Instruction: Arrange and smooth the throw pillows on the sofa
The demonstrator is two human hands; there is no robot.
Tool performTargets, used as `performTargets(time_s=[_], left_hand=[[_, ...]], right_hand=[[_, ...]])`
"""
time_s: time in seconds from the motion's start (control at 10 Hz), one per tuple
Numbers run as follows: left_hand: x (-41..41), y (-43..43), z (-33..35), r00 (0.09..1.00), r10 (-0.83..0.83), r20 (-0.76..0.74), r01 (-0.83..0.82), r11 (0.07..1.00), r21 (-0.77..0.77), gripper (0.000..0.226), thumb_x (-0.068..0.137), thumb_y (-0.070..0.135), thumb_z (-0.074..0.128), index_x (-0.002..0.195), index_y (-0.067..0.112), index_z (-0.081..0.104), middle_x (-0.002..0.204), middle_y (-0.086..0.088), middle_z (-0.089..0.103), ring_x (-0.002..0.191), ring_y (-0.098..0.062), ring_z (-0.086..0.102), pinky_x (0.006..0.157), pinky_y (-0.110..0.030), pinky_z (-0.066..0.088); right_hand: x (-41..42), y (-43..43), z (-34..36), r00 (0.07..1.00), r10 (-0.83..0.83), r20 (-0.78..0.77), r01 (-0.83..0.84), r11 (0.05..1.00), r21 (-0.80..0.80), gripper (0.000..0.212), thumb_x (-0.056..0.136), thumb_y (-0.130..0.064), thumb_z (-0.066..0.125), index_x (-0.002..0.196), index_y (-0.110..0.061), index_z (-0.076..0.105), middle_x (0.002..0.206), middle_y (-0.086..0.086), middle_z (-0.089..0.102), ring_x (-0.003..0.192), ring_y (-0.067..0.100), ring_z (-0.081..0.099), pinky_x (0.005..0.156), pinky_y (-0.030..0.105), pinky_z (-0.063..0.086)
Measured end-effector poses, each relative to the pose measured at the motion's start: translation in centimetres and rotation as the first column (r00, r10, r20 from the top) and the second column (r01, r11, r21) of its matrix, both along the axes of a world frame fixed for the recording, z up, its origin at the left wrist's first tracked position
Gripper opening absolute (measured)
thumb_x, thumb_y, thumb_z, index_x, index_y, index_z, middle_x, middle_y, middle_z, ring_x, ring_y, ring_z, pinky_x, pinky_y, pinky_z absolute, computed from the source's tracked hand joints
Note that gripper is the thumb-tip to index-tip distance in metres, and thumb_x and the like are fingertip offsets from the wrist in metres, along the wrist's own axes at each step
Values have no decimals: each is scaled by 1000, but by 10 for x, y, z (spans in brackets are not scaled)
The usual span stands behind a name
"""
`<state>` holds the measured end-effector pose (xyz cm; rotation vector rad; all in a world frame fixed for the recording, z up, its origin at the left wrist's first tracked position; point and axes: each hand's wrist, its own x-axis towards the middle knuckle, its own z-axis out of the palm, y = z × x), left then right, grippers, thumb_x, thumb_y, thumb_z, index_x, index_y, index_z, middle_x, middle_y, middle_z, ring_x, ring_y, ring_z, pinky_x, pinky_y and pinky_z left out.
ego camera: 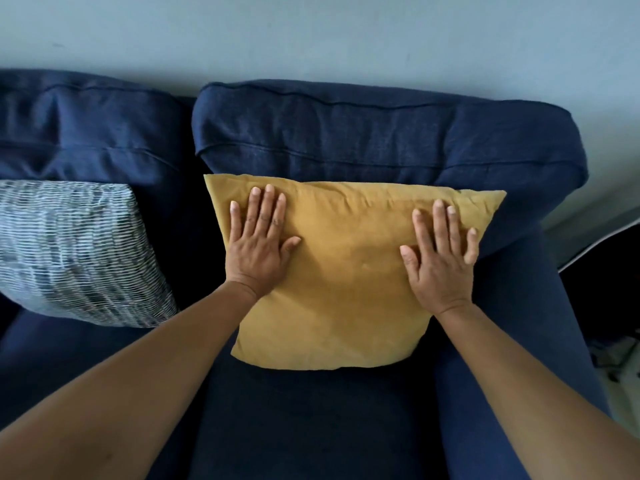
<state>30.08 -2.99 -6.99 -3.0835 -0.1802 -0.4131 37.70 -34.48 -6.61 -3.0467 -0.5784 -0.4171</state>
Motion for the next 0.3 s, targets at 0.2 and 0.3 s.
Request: performTargets(time_s=[0.2, 0.3], left_hand=[[-16, -6, 37, 997, 12, -70, -18, 996, -90, 71, 104, 60, 15, 161, 18, 16, 170, -9, 1, 156, -26, -5, 124, -49, -13], [-26, -3, 65, 995, 45, -92, -55, 992, -111, 67, 105, 55, 23, 159, 16, 26, 169, -12, 6, 157, -28, 0, 125, -53, -3]], right_hand=[[-23, 15, 33, 995, -23, -95, 35, 991, 131, 69, 102, -52, 16, 160, -15, 18, 168, 11, 6, 155, 27, 2, 121, 56, 1], [-36, 25, 53, 990, -5, -140, 33, 979, 202, 69, 102, -52, 17, 159, -15, 23, 168, 9, 9, 155, 25, 4, 121, 51, 2]])
